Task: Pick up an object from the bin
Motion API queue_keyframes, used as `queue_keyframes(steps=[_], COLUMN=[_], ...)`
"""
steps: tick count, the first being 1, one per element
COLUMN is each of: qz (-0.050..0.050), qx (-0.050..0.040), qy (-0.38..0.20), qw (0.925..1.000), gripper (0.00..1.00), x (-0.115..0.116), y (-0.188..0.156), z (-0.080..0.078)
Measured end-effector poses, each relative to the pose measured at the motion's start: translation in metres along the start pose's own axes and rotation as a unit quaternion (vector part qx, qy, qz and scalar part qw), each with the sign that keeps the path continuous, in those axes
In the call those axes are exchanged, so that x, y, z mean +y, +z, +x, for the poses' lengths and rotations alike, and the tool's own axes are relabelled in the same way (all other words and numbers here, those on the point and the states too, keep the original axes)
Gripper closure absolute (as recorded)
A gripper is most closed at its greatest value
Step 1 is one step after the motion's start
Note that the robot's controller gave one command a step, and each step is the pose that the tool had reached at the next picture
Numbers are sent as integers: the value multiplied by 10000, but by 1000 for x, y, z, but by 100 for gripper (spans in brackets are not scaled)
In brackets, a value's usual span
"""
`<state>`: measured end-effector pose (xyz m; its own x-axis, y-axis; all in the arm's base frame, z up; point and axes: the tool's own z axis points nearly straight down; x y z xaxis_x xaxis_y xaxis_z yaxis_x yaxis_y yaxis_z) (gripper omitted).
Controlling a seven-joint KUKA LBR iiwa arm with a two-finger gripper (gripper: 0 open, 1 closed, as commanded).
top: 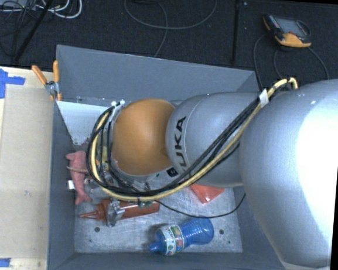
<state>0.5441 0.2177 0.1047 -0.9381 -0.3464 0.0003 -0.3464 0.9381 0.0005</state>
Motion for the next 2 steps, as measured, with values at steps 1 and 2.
queue_keyframes(steps=[1,2], qz=[0,-33], qx=[-11,-15], qy=[34,-17], qw=[10000,10000], gripper=[0,100], x=[7,-61], y=[19,28], z=[22,-4])
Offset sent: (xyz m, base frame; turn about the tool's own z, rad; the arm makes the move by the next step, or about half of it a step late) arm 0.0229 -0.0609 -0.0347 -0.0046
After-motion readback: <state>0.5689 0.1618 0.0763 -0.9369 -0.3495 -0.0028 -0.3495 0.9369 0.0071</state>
